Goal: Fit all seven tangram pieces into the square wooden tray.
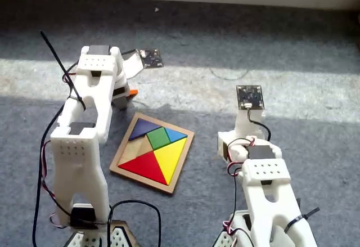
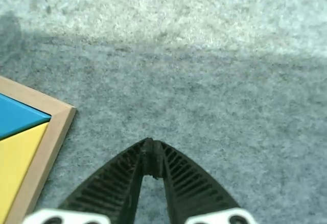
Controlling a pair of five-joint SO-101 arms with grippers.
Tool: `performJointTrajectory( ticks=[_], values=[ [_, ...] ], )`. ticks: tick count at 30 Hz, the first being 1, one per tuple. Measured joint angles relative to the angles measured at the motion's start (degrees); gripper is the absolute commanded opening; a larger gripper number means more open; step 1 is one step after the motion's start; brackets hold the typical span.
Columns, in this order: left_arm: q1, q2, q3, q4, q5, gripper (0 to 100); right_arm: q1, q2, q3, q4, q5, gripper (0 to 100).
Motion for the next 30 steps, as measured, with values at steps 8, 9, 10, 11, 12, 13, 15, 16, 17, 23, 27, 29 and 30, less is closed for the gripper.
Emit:
performJointTrajectory(
  ticks=[8, 9, 10, 11, 12, 13, 15, 16, 17, 23, 27, 29, 30],
  values=[
    [-0.2, 0.0, 0.0, -3.3, 6.7, 12, 0.0, 0.0, 0.0, 0.0, 0.0, 0.9],
    [-0.3, 0.0, 0.0, -3.3, 7.4, 9, 0.0, 0.0, 0.0, 0.0, 0.0, 0.9],
    [-0.3, 0.1, 0.0, -3.3, 7.7, 7, 0.0, 0.0, 0.0, 0.0, 0.0, 0.9],
    [-0.3, 0.1, 0.0, -3.3, 8.2, 6, 0.0, 0.0, 0.0, 0.0, 0.0, 0.9],
    [-0.3, 0.1, 0.0, -3.3, 8.3, 7, 0.0, 0.0, 0.0, 0.0, 0.0, 0.9],
    [-0.3, 0.1, 0.0, -3.5, 8.4, 9, 0.0, 0.0, 0.0, 0.0, 0.0, 0.9],
    [-0.3, 0.1, 0.0, -3.9, 8.4, 16, 0.0, 0.0, 0.0, 0.0, 0.0, 0.9],
    [-0.3, 0.1, 0.0, -4.0, 8.4, 20, 0.0, 0.0, 0.0, 0.0, 0.0, 0.9],
    [-0.3, 0.1, 0.0, -4.0, 8.4, 23, 0.0, 0.0, 0.0, 0.0, 0.0, 0.9],
    [-1.7, 0.3, -0.5, -4.7, 8.8, 21, 0.0, 0.0, 0.0, 0.0, 0.0, 0.9],
    [-1.7, 0.3, -0.6, -4.7, 9.0, 21, 0.0, 0.0, 0.0, 0.0, 0.0, 0.9],
    [-1.8, 0.3, -0.6, -4.7, 9.0, 21, 0.0, 0.0, 0.0, 0.0, 0.0, 0.9],
    [-1.8, 0.3, -0.6, -4.7, 9.0, 21, 0.0, 0.0, 0.0, 0.0, 0.0, 0.9]
  ],
)
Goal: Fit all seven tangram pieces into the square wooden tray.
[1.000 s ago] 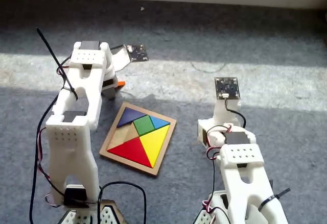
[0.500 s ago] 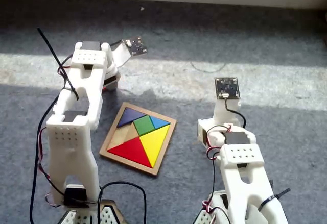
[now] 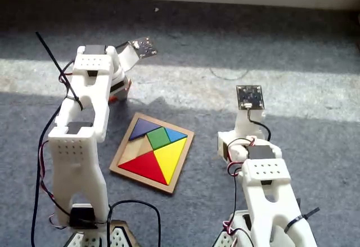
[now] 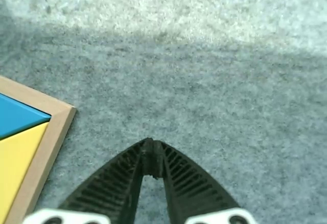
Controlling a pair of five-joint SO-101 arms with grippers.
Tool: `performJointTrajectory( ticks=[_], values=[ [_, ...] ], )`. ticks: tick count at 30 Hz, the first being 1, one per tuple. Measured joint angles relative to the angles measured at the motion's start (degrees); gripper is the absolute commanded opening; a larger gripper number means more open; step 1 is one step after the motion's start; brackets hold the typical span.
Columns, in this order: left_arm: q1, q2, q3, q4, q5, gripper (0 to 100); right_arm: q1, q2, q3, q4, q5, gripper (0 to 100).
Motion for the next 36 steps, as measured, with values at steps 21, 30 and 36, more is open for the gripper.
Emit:
performJointTrajectory(
  ticks=[21, 30, 36],
  values=[
    [-0.8, -3.1, -3.3, 13.2, 12.3, 24, 0.0, 0.0, 0.0, 0.0, 2.8, 0.9],
    [-1.5, 5.5, -8.2, 10.0, 16.2, 24, 0.0, 0.0, 0.0, 0.0, 3.4, 0.9],
    [-2.4, 14.3, -19.6, 12.6, 16.8, 20, 0.0, 0.0, 0.0, 0.0, 3.4, 0.9]
  ],
)
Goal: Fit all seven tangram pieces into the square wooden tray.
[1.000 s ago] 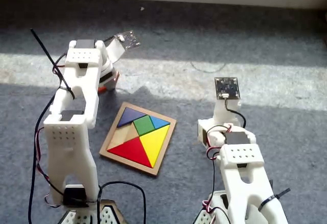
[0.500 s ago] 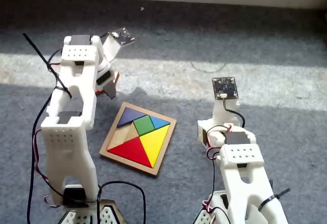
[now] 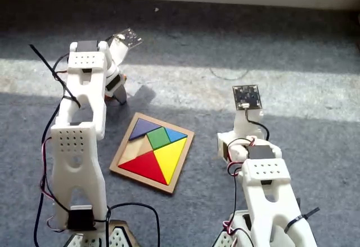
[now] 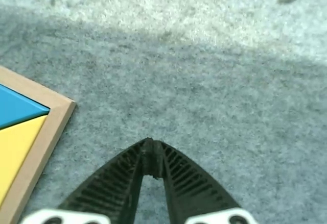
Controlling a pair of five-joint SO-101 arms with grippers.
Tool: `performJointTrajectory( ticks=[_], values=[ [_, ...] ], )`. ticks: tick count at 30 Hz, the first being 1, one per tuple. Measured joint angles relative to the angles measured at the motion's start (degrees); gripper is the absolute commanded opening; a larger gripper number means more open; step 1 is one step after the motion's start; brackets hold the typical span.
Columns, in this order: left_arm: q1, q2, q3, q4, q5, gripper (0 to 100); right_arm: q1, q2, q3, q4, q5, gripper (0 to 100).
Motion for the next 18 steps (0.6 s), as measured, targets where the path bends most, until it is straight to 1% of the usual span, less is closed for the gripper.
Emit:
performJointTrajectory(
  ticks=[4, 9, 14, 18],
  values=[
    [0.1, 4.0, -7.6, 4.7, 0.0, 11, 0.0, 0.0, 0.0, 0.0, 0.0, 0.9],
    [0.4, 7.2, -16.0, 8.5, 0.1, 8, 0.0, 0.0, 0.0, 0.0, 0.0, 0.9],
    [0.2, 8.6, -21.8, 10.5, 3.8, 1, 0.0, 0.0, 0.0, 0.0, 0.0, 0.9],
    [-0.3, 8.7, -23.7, 12.2, 4.6, 1, 0.0, 0.0, 0.0, 0.0, 0.0, 0.9]
  ],
)
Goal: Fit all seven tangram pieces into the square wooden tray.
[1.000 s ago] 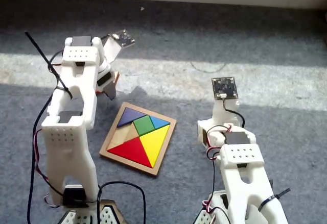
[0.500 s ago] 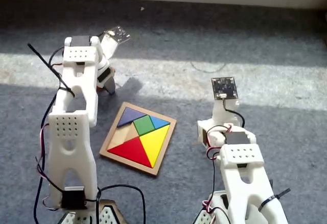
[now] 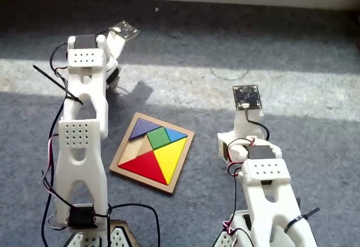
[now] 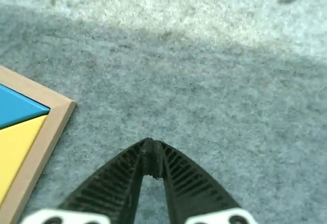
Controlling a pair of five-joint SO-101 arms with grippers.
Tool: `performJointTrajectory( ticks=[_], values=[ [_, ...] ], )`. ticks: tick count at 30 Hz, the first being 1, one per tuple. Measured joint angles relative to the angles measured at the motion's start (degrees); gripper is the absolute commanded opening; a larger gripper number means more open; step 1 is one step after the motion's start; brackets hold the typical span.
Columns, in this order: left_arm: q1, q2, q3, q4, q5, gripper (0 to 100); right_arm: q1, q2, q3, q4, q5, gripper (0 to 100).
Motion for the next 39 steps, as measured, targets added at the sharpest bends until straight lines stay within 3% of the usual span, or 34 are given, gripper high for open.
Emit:
performJointTrajectory(
  ticks=[6, 20, 28, 39],
  values=[
    [0.3, 0.1, -3.8, 6.0, 1.4, 1, 0.0, 0.0, 0.0, 0.0, 0.1, 0.9],
    [0.2, -1.4, -3.9, 7.2, 7.1, 1, 0.0, 0.0, 0.0, 0.0, 0.2, 0.9],
    [1.5, -16.8, 13.8, 7.2, 7.5, 1, 0.0, 0.0, 0.0, 0.0, 0.2, 0.9],
    [3.5, -36.3, 42.2, 7.2, 19.4, 1, 0.0, 0.0, 0.0, 0.0, 0.2, 0.9]
  ],
)
